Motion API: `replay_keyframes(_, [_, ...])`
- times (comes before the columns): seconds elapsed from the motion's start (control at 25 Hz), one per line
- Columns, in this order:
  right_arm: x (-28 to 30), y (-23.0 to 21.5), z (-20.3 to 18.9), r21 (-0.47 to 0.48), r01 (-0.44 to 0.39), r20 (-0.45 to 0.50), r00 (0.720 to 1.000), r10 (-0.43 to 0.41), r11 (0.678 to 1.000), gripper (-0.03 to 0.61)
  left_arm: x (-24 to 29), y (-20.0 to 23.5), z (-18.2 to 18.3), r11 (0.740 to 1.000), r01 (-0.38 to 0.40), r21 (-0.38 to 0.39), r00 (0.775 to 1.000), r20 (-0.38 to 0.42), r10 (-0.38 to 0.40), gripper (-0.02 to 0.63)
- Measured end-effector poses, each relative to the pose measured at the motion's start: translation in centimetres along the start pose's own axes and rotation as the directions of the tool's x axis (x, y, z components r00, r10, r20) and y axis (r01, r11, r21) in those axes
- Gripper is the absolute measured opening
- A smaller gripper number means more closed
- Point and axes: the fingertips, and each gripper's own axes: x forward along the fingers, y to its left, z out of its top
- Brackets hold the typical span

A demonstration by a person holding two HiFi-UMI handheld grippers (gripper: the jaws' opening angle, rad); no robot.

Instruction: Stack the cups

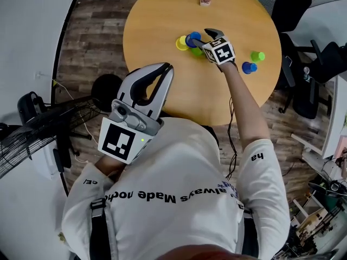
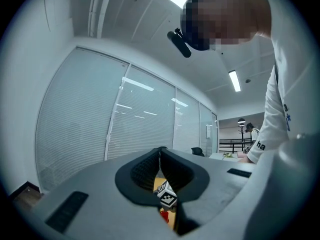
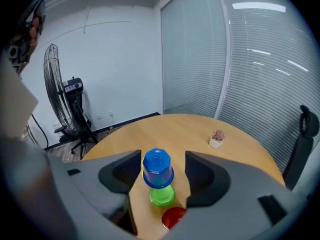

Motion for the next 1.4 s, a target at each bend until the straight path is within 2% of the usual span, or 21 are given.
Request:
replay_keyframes(0.24, [-3.4, -2.2, -1.3, 0.042, 0.07, 0.047, 0.996, -0.072, 0.997, 0.275, 1.3, -2.1, 0.0, 0.998, 0.064, 0.008, 0.998, -0.001, -0.064, 0.032])
replay_keyframes(0.6, [-9.0, -6.6, -7.4, 0.114, 0.214, 0.027, 0.975, -0.219, 0.97, 0.275, 3.0, -5.4, -0.1, 0.991, 0.135, 0.003, 0.991, -0.005, -0.135, 0.032])
replay_keyframes(0.88, [-12.5, -9.7, -12.0, 0.168, 0.291, -0.005, 0.956, -0.295, 0.942, 0.273, 4.3, -7.6, -0.5, 0.983, 0.183, 0.026, 0.983, -0.019, -0.182, 0.032])
replay_keyframes(1.4, [-16.3, -14.3, -21.0, 0.243, 0.384, -0.089, 0.923, -0.373, 0.891, 0.248, 7.2, -10.8, -0.8, 0.981, 0.19, 0.029, 0.981, -0.054, -0.188, 0.032])
